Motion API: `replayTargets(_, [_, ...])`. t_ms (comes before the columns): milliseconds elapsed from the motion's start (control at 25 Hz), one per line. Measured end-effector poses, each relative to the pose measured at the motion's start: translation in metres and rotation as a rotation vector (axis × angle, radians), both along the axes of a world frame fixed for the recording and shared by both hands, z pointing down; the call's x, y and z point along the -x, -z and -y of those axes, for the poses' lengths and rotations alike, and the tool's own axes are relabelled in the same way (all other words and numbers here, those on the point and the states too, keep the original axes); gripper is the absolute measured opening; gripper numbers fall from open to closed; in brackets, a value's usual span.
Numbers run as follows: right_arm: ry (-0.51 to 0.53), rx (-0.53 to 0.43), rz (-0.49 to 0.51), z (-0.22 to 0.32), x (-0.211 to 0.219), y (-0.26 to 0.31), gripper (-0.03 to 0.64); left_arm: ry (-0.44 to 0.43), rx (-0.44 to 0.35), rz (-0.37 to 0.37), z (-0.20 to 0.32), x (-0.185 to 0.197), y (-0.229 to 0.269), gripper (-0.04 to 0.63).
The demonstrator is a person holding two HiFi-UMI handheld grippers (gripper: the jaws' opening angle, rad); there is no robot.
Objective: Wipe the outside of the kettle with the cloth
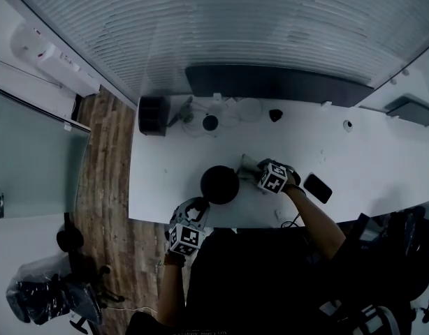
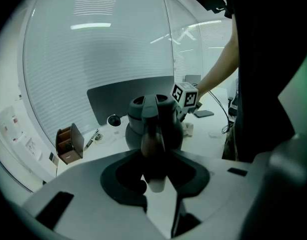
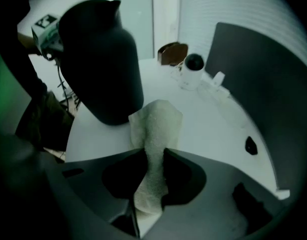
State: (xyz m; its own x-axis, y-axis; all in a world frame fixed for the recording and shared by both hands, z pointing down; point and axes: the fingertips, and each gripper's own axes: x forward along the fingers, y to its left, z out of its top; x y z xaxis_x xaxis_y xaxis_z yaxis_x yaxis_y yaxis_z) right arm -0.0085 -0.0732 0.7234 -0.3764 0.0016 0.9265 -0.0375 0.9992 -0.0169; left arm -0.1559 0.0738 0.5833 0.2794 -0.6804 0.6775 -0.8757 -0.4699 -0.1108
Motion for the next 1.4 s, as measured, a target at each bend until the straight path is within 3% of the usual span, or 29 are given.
replayTargets(160, [-0.208,0.074,0.301,0.006,0.000,0.082,0.089,0.005,0.010,-0.009,0.000,0.001,0.001,0.118])
replayTargets(320, [-0.358,0.315,0.536,-0.017,0.006,0.147,0.089,0.024,0.022,-0.001,0.003,0.004,0.002,0.118])
replayTargets(440, [-0.403,0.507,0.621,-0.041,0.028,0.169,0.087,0.012,0.032,0.001,0.001,0.004,0.001,0.118])
replayTargets(560, [-0.412,0.602,0.634,-0.050,0.049,0.168,0.087,-0.002,0.033,0.003,0.001,0.002,0.000,0.118])
replayTargets(760, [-0.403,0.624,0.618,-0.053,0.065,0.155,0.087,-0.031,0.054,0.008,0.001,0.000,-0.002,0.118])
replayTargets(1200, [-0.478,0.723,0.632,-0.048,0.066,0.139,0.087,-0.054,0.045,-0.011,0.000,0.000,-0.001,0.118])
replayTargets(1400, [-0.532,0.722,0.650,-0.038,0.061,0.131,0.087,-0.039,0.039,-0.002,0.001,-0.002,-0.001,0.118])
